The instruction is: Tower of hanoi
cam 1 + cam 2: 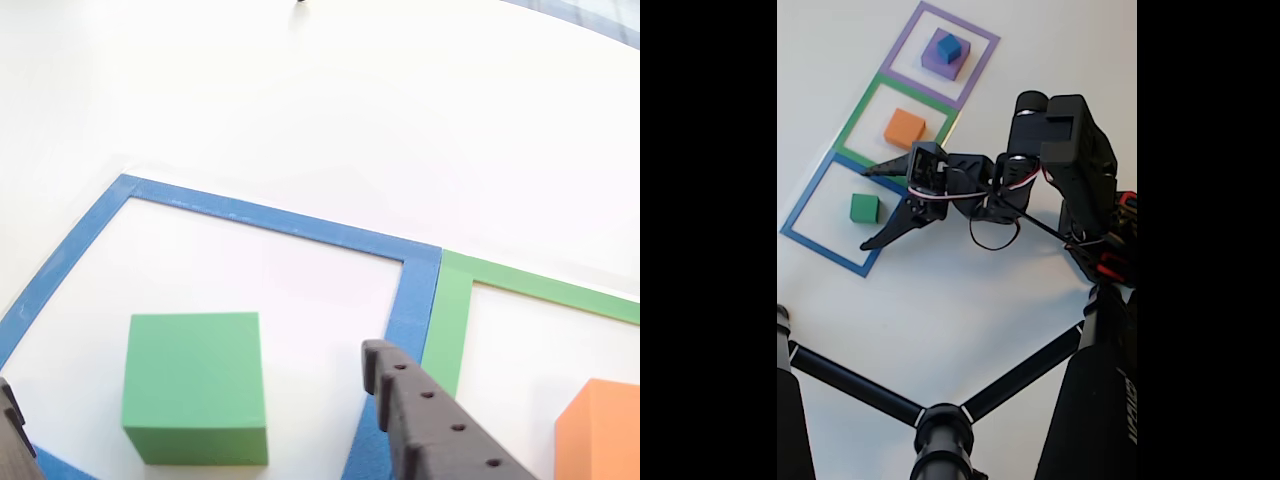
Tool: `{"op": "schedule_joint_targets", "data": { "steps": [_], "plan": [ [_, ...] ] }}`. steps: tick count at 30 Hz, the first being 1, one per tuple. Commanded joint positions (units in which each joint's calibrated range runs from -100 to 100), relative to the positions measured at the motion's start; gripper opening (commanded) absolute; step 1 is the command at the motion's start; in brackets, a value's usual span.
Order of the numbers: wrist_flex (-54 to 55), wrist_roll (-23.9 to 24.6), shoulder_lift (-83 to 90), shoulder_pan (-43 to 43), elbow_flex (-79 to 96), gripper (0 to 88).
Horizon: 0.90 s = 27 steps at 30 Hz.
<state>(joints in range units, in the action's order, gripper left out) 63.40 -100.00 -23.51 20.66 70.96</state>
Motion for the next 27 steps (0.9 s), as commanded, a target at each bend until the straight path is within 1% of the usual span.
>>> {"op": "schedule_joint_targets", "data": {
  "steps": [1,10,11,12,13,15,17,21,27],
  "plan": [
    [1.62,0.00,0.22,1.68,0.77,40.2],
    [1.62,0.00,-0.67,3.70,0.49,36.9],
    [1.62,0.00,-0.75,3.79,0.40,35.4],
    [1.62,0.00,-0.83,3.79,0.31,30.1],
    [1.62,0.00,-0.91,3.89,0.31,26.6],
    [1.62,0.00,-0.99,3.99,0.22,23.7],
    [1.62,0.00,-0.99,4.18,0.22,17.3],
    [1.62,0.00,-1.24,4.37,0.04,12.8],
    [1.54,0.00,-1.40,4.66,-0.14,9.0]
  ]
}}
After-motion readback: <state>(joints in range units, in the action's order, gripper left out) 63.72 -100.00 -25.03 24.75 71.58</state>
